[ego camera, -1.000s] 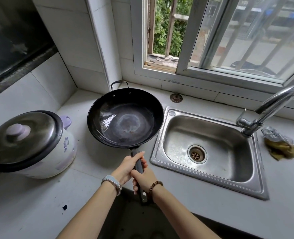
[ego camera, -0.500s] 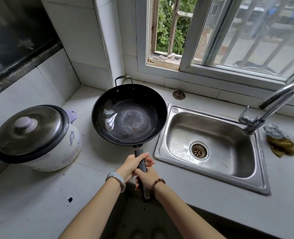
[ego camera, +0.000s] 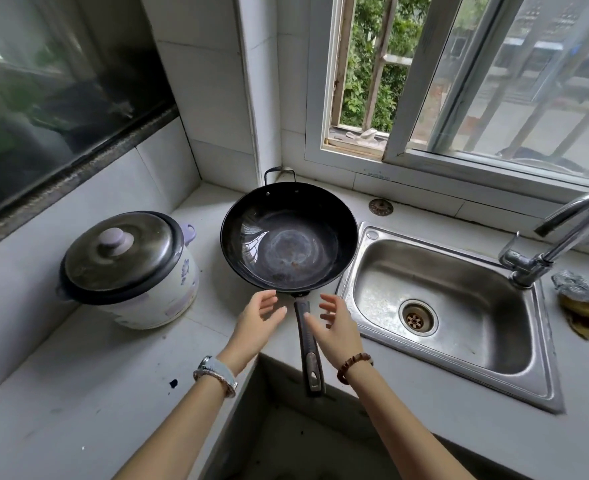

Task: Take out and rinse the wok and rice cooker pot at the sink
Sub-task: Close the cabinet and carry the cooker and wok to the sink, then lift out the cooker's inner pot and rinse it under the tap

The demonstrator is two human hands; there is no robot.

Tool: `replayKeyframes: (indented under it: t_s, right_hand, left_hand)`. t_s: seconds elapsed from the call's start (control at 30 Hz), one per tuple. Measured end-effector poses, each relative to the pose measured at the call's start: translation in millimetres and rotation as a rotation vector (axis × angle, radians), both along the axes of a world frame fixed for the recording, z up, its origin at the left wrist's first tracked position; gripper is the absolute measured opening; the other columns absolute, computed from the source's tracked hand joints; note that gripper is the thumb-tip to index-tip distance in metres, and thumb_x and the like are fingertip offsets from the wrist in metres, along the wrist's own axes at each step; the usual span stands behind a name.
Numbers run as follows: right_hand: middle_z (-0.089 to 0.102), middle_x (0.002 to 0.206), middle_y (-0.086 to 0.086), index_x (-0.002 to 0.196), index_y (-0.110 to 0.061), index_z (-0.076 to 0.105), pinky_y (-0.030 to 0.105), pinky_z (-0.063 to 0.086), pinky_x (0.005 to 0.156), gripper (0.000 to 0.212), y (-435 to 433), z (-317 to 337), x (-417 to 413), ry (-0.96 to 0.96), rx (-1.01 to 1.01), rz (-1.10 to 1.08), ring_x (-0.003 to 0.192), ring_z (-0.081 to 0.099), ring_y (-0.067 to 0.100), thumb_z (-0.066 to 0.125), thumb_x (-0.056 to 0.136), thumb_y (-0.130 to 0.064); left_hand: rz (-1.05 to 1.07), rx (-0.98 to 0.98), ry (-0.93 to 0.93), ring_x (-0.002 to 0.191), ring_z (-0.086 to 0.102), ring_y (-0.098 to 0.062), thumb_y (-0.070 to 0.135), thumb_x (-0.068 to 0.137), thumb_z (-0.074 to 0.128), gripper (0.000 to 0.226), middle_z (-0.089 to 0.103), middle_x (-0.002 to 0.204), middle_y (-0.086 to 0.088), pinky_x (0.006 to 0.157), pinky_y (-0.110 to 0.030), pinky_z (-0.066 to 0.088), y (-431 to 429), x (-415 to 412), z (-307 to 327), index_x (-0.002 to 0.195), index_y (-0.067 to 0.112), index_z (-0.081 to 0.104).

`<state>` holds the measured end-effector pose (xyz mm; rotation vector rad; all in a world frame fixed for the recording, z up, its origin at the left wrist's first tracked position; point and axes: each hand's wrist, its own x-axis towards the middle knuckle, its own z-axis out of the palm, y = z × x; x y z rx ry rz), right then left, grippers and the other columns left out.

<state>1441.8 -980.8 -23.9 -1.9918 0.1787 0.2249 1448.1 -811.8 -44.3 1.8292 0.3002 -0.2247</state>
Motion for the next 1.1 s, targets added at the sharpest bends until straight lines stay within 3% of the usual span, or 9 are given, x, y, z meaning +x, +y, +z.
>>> replayKeyframes:
  t_s: [0.13,0.27,0.43,0.5,0.63,0.9,1.1]
  right_hand:
    - [0.053,0.125,-0.007,0.131,-0.017,0.049,0.026,0.044,0.099,0.047,-1.7,31.9,2.1,-0.307,-0.067,0.065,0.113,0.052,0.010,0.066,0.088,-0.025]
    - [0.056,0.125,-0.003,0.133,-0.014,0.050,0.027,0.042,0.102,0.050,-2.1,56.6,4.4,-0.520,-0.134,0.123,0.114,0.052,0.009,0.066,0.087,-0.026]
    - [0.055,0.122,-0.003,0.133,-0.016,0.050,0.023,0.041,0.098,0.051,-0.2,82.1,3.8,-0.639,-0.117,0.188,0.109,0.050,0.008,0.067,0.087,-0.029]
    - [0.055,0.121,-0.003,0.133,-0.015,0.050,0.021,0.039,0.097,0.051,2.3,89.5,3.8,-0.673,-0.116,0.222,0.108,0.050,0.007,0.067,0.087,-0.030]
    - [0.056,0.123,-0.003,0.131,-0.015,0.051,0.019,0.037,0.098,0.050,18.0,99.8,4.7,-0.700,-0.114,0.284,0.111,0.050,0.008,0.066,0.087,-0.031]
    - [0.060,0.120,0.002,0.125,-0.013,0.056,0.023,0.038,0.097,0.046,100.9,104.5,25.6,-0.696,-0.140,0.455,0.112,0.053,0.015,0.069,0.084,-0.029]
    - [0.062,0.115,0.004,0.120,-0.013,0.057,0.038,0.044,0.095,0.041,181.6,98.4,51.9,-0.665,-0.132,0.560,0.106,0.056,0.021,0.069,0.083,-0.028]
  left_hand:
    - [0.087,0.185,-0.246,0.118,0.053,-0.006,0.018,0.091,0.063,0.035,0.059,0.125,0.009,0.102,-0.026,0.042,27.3,-22.1,38.7,0.125,0.023,0.056]
    - [0.209,0.363,-0.398,0.113,0.056,-0.010,0.014,0.090,0.064,0.034,0.061,0.121,0.008,0.098,-0.023,0.040,49.3,-47.5,71.2,0.122,0.021,0.059]
    - [0.330,0.457,-0.476,0.112,0.054,-0.009,0.012,0.089,0.065,0.035,0.060,0.123,0.003,0.086,0.001,0.033,70.1,-80.5,91.4,0.123,0.018,0.059]
    - [0.378,0.521,-0.518,0.113,0.055,-0.012,0.012,0.089,0.065,0.034,0.062,0.122,0.002,0.090,-0.004,0.034,77.6,-92.0,94.9,0.122,0.015,0.060]
    - [0.453,0.553,-0.538,0.116,0.056,-0.013,0.013,0.090,0.064,0.034,0.062,0.124,0.003,0.097,-0.026,0.042,93.7,-111.8,98.3,0.124,0.017,0.059]
    - [0.560,0.602,-0.495,0.112,0.055,-0.011,0.013,0.091,0.062,0.033,0.060,0.123,0.001,0.093,-0.023,0.041,147.5,-129.8,102.7,0.125,0.015,0.059]
    - [0.607,0.669,-0.466,0.109,0.057,-0.013,0.012,0.091,0.061,0.031,0.061,0.120,0.003,0.094,-0.025,0.042,201.3,-124.2,106.0,0.122,0.017,0.060]
